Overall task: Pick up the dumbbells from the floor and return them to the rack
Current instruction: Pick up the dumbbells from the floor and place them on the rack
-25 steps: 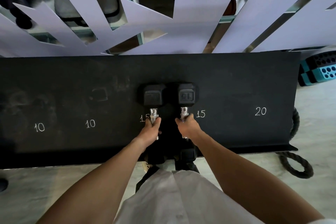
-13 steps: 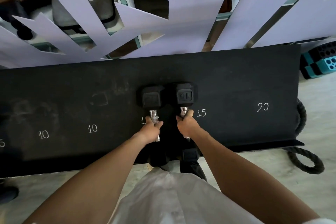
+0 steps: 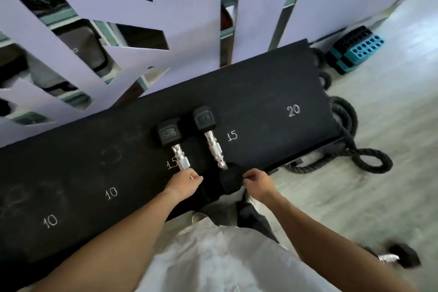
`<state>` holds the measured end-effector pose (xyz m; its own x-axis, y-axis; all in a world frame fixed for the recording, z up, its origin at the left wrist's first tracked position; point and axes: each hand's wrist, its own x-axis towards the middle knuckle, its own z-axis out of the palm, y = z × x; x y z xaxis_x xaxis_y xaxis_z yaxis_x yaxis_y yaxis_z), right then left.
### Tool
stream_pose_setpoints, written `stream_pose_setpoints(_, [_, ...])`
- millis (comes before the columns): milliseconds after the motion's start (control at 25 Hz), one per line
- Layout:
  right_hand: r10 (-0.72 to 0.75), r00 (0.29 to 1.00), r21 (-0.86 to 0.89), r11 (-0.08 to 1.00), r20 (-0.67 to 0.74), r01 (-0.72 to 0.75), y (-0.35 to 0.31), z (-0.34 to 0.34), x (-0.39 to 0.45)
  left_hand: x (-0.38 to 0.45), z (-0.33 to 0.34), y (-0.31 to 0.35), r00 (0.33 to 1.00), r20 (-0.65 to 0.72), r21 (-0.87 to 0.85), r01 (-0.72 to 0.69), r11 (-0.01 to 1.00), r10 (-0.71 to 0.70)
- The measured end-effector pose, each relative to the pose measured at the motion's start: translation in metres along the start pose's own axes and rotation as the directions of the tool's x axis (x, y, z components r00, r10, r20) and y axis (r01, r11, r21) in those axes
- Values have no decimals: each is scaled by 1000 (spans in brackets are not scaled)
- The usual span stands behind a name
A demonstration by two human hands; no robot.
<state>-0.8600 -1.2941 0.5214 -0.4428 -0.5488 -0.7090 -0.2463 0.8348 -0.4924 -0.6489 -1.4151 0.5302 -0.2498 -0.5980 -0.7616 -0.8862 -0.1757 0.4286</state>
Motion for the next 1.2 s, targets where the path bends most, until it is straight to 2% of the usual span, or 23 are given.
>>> stream_pose_setpoints(120, [98,991,-8,995,90,-98,31,-25,-31,-16,17,29,990,97,70,-105,992,98])
stream_pose_setpoints(360, [158,987,190,970,-31,-149,116,-72,-94,-54,84,87,954,233,238,-244,940,188])
stream_pose_setpoints(560, [297,948,391,891,-116,-231,253,-102,-170,-113,206,139,895,367,375,-390,841,252])
stream_pose_setpoints(680, [398,910,473,828,-116,-302,339,-109,-221,-150,291,158,845,441,401,-488,775,304])
stream_pose_setpoints(920, [602,792,631,654,-100,-417,495,-130,-306,-225,449,206,727,646,435,-601,671,233])
stream_pose_setpoints(1200, [710,704,791,449,-33,-416,587,-163,-318,-235,570,284,636,749,469,-707,530,185])
